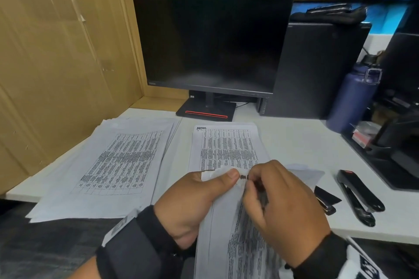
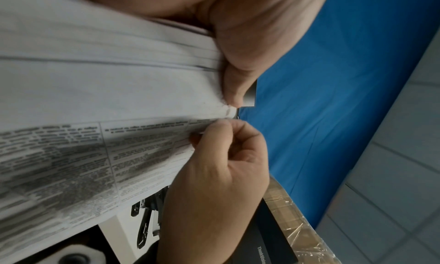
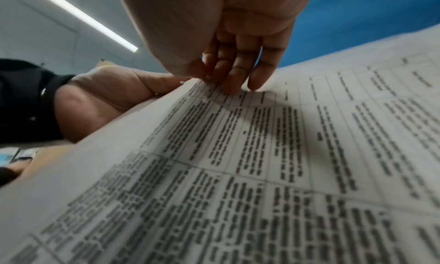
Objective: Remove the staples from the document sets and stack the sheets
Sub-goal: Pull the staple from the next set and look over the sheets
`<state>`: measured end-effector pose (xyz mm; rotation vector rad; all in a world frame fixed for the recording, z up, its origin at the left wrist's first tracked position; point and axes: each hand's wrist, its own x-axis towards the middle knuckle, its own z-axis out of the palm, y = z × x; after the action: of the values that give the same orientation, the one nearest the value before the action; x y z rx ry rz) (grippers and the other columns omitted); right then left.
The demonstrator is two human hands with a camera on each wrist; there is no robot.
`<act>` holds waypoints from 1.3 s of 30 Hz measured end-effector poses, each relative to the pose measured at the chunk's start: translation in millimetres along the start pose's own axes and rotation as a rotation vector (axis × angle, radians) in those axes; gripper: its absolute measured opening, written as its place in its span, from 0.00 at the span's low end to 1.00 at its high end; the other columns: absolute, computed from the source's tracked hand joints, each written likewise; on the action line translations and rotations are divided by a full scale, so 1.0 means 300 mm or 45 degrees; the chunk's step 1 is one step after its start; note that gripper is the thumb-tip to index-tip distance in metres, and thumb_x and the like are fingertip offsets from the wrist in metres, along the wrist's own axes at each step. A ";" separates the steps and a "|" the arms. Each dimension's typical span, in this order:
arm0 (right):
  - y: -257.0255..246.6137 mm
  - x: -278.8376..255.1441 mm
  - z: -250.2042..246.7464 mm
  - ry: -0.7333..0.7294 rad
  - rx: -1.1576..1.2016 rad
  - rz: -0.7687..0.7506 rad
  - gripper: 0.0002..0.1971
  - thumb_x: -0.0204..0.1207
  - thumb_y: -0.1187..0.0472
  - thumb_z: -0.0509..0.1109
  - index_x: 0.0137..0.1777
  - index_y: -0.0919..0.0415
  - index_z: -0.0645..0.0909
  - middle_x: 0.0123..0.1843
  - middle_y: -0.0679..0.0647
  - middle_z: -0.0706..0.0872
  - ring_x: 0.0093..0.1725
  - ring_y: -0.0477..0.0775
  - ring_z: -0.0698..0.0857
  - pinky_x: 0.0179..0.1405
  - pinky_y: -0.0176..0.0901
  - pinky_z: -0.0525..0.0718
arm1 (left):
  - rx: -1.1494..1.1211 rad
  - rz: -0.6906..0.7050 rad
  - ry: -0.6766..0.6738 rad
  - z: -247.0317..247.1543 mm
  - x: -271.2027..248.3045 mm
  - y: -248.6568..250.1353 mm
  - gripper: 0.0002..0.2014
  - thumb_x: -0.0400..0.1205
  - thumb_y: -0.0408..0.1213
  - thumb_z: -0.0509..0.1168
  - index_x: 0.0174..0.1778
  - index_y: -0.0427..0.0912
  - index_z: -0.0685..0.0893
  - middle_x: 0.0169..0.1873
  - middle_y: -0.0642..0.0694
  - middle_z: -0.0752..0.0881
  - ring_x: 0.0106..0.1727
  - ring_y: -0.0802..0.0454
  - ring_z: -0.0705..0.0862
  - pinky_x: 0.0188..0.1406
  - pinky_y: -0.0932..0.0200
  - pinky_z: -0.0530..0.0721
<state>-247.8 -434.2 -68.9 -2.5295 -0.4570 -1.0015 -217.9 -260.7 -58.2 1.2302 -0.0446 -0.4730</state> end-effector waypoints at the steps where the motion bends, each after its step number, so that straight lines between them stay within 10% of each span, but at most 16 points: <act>1: 0.000 0.002 0.000 -0.005 -0.026 -0.031 0.04 0.76 0.57 0.65 0.42 0.55 0.77 0.35 0.47 0.75 0.31 0.52 0.75 0.32 0.41 0.70 | -0.004 -0.003 -0.001 -0.001 0.001 0.003 0.21 0.80 0.40 0.78 0.61 0.26 0.89 0.60 0.21 0.89 0.57 0.28 0.89 0.62 0.35 0.87; 10: 0.015 -0.010 0.033 -0.021 0.012 -0.003 0.06 0.77 0.60 0.58 0.39 0.59 0.72 0.37 0.49 0.71 0.40 0.53 0.72 0.40 0.45 0.71 | 0.012 -0.002 -0.022 -0.007 0.012 -0.020 0.20 0.79 0.39 0.78 0.59 0.25 0.89 0.58 0.22 0.90 0.51 0.34 0.90 0.56 0.43 0.89; 16: -0.040 -0.007 0.043 0.026 0.159 0.374 0.05 0.75 0.53 0.54 0.37 0.47 0.66 0.33 0.39 0.72 0.42 0.47 0.70 0.45 0.45 0.60 | 0.083 0.106 -0.005 0.009 0.009 -0.029 0.13 0.83 0.40 0.75 0.56 0.34 0.93 0.55 0.29 0.93 0.54 0.36 0.91 0.65 0.39 0.87; 21: -0.061 0.021 0.011 -0.084 0.559 0.636 0.11 0.79 0.52 0.58 0.33 0.47 0.70 0.30 0.40 0.80 0.33 0.44 0.76 0.39 0.44 0.71 | 0.121 0.190 0.017 0.009 0.004 -0.013 0.13 0.84 0.40 0.73 0.54 0.33 0.93 0.54 0.28 0.93 0.52 0.37 0.91 0.62 0.41 0.86; 25: -0.036 0.028 -0.020 0.004 0.386 0.298 0.06 0.79 0.60 0.70 0.44 0.48 0.78 0.37 0.42 0.82 0.38 0.45 0.82 0.36 0.31 0.76 | 0.078 0.173 0.033 -0.011 0.009 0.015 0.16 0.83 0.40 0.72 0.54 0.27 0.90 0.56 0.23 0.90 0.51 0.34 0.90 0.62 0.37 0.86; 29: 0.007 0.023 -0.013 -0.008 -0.019 -0.146 0.05 0.75 0.67 0.75 0.48 0.59 0.85 0.46 0.51 0.82 0.42 0.56 0.83 0.35 0.50 0.84 | 0.084 0.159 0.039 -0.011 0.008 0.011 0.15 0.83 0.38 0.72 0.52 0.26 0.90 0.55 0.23 0.90 0.49 0.35 0.90 0.58 0.41 0.88; 39: -0.008 0.016 -0.008 0.036 -0.236 -0.096 0.05 0.77 0.60 0.67 0.40 0.56 0.83 0.36 0.51 0.80 0.35 0.58 0.81 0.37 0.52 0.77 | 0.161 0.170 0.030 0.000 0.008 0.005 0.11 0.83 0.39 0.73 0.49 0.33 0.94 0.50 0.28 0.93 0.48 0.38 0.92 0.55 0.43 0.91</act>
<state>-246.9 -432.6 -63.3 -2.6741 -0.4748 -1.1549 -215.3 -261.2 -57.3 1.3470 -0.1376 -0.3434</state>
